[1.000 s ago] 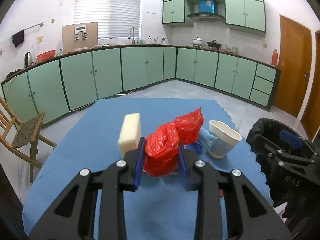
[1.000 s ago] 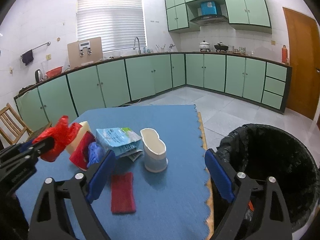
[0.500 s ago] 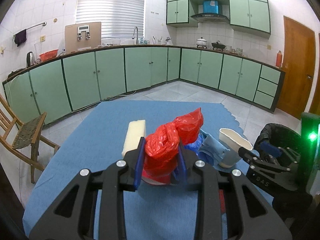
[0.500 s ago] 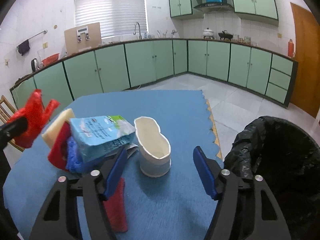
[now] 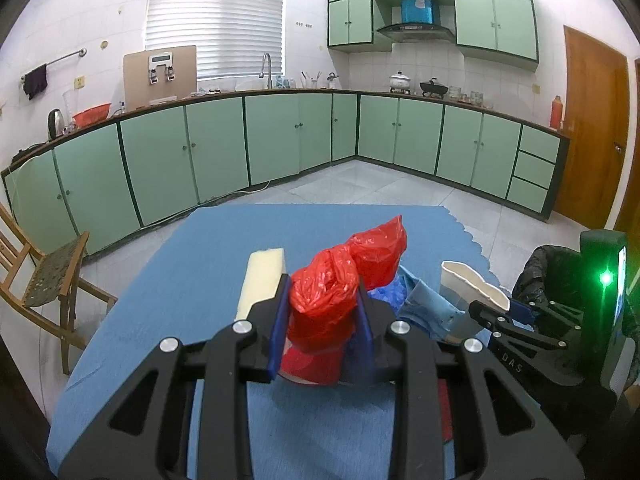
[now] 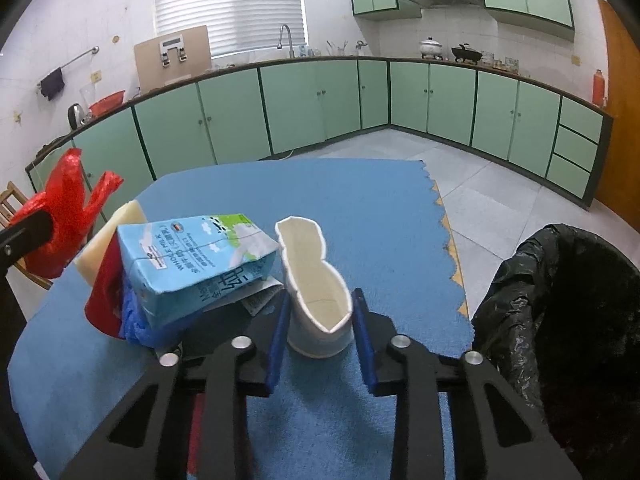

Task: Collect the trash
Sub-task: 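Grasp the white paper cup with the right tool while the left tool holds the red bag, move toward bin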

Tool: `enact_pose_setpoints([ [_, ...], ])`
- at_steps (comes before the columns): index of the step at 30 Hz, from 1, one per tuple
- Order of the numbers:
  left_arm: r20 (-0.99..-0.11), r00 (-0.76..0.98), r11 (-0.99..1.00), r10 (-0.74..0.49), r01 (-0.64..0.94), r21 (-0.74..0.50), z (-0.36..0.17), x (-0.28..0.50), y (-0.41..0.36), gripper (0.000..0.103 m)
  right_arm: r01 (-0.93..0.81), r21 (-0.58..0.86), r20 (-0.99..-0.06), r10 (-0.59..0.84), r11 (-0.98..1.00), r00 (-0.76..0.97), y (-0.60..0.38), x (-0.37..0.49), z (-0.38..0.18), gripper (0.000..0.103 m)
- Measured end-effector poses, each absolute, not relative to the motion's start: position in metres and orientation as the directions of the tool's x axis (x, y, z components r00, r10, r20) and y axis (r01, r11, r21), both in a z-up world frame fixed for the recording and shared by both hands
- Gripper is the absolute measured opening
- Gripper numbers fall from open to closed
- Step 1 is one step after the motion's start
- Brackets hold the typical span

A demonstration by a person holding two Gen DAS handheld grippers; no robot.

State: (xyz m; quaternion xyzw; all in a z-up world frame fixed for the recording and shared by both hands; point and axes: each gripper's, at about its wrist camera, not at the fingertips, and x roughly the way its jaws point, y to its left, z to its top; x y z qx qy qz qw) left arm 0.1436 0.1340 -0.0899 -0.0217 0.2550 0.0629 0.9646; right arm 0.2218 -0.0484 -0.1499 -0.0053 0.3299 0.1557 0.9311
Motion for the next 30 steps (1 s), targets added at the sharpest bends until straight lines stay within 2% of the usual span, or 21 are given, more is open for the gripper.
enact_pose_setpoints([
  [6,-0.479,0.871,0.992,0.107,-0.129,-0.012,-0.083,0.143,0.131,0.028,-0.299,0.100,-0.587,0.298,0.949,0.752,-0.053,0.217,-0.134,0.021],
  [19,-0.443,0.894,0.995,0.075,-0.096,-0.025,-0.055,0.138,0.111,0.028,-0.251,0.089,-0.508,0.260,0.964,0.821,-0.082,0.193,-0.075,0.020],
  [30,-0.403,0.915,0.998,-0.003,-0.019,-0.052,-0.036,0.135,0.075,0.028,-0.208,0.085,-0.446,0.224,0.974,0.866,-0.123,0.163,-0.037,0.020],
])
